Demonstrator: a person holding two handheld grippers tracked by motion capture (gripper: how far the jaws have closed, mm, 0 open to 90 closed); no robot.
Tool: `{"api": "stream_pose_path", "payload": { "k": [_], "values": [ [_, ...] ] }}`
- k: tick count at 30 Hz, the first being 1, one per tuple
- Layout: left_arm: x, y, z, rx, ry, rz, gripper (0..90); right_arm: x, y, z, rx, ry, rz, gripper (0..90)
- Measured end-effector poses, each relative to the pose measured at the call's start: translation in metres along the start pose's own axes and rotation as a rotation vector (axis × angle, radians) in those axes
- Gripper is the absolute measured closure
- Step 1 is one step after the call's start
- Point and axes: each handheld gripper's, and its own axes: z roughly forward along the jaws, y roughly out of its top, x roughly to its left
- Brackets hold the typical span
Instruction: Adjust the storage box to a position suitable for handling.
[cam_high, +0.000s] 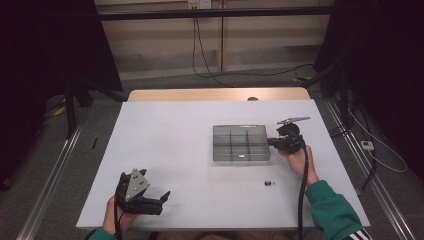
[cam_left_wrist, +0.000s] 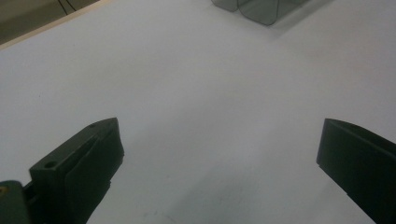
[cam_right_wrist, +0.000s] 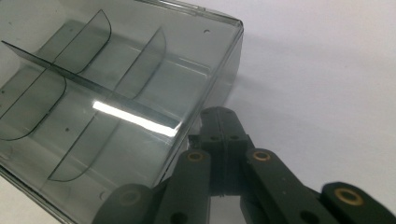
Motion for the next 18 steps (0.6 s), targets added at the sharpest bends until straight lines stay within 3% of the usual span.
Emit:
{"api": "stream_pose_path", "payload": {
  "k": [18],
  "values": [
    [0.000, 0.000, 0.000, 0.004, -0.002, 0.008, 0.1, 0.019, 0.003, 0.007, -0.016, 0.017, -0.011, 90.0]
  ]
}}
